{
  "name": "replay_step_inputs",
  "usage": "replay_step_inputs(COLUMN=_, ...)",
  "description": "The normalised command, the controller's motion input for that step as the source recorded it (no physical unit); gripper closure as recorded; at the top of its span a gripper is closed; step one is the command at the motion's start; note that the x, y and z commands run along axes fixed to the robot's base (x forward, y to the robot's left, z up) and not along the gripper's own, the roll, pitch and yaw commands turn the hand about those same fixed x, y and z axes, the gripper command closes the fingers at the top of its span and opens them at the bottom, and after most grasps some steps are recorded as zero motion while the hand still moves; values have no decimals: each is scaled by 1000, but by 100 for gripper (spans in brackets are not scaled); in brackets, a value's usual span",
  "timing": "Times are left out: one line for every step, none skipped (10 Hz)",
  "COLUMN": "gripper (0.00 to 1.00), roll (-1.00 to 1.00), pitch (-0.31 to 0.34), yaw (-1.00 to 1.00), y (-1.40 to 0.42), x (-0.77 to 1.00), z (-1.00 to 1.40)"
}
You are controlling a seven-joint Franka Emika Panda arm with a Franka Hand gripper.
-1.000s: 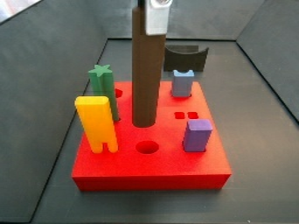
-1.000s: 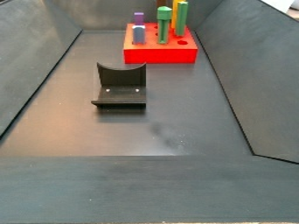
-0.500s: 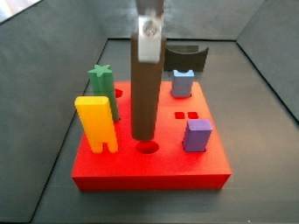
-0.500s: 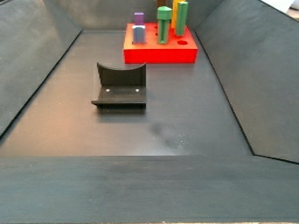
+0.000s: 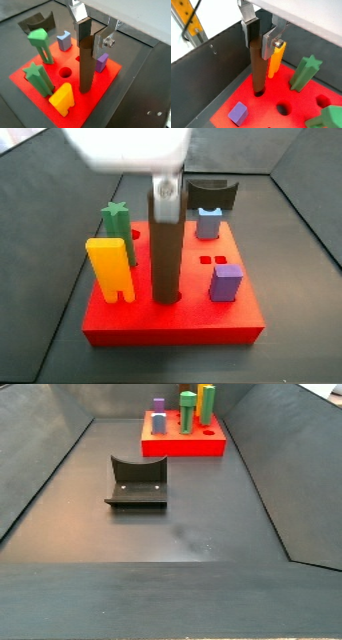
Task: Pick up the oval object. Move up. Place the oval object on the fixture. Regrasp the oval object. Move to above the board. Insert the oval object.
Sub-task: Insert the oval object.
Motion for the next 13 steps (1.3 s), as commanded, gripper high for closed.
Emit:
replay_step_inputs(gripper=100, roll=4, pitch=-17, yaw=-29, y=0, x=-31, z=-69)
replay_step_inputs(gripper=100, roll=0, pitch=0, yaw=-23, y=57, x=0, z=0)
replay_step_inputs(gripper=100, roll=37, pitch=50, yaw=0, y=94, x=0, z=0)
replay_step_inputs(gripper=100, roll=113, pitch=101, yaw=0, y=91, x=23, z=0)
replay_step_inputs(gripper=100, roll=123, pitch=77, yaw=0, y=66, x=0, z=0)
replay_step_inputs(gripper=100, roll=84, pitch=44, yaw=0, y=49, x=0, z=0)
replay_step_inputs(gripper=100, roll=80, pitch=0, yaw=0, y=20, x=6, z=-160)
replay_step_inputs(gripper=100, roll=49, pitch=0, yaw=0, y=0, x=180, z=-249)
replay_step_inputs(gripper=100, roll=37, pitch=0, yaw=0, y=0, x=286, z=-263)
replay_step_inputs(gripper=100, roll=63, pitch=0, yaw=0, y=0, x=274, z=-240)
replay_step_inputs(gripper=100, roll=90, pitch=0, yaw=0, y=0, x=211, z=-249)
replay_step_inputs(gripper=100, roll=104, pitch=0, yaw=0, y=-37, x=69, z=-349)
replay_step_inputs(gripper=100, roll=96, pitch=0, yaw=-29, y=-103, x=83, z=-397)
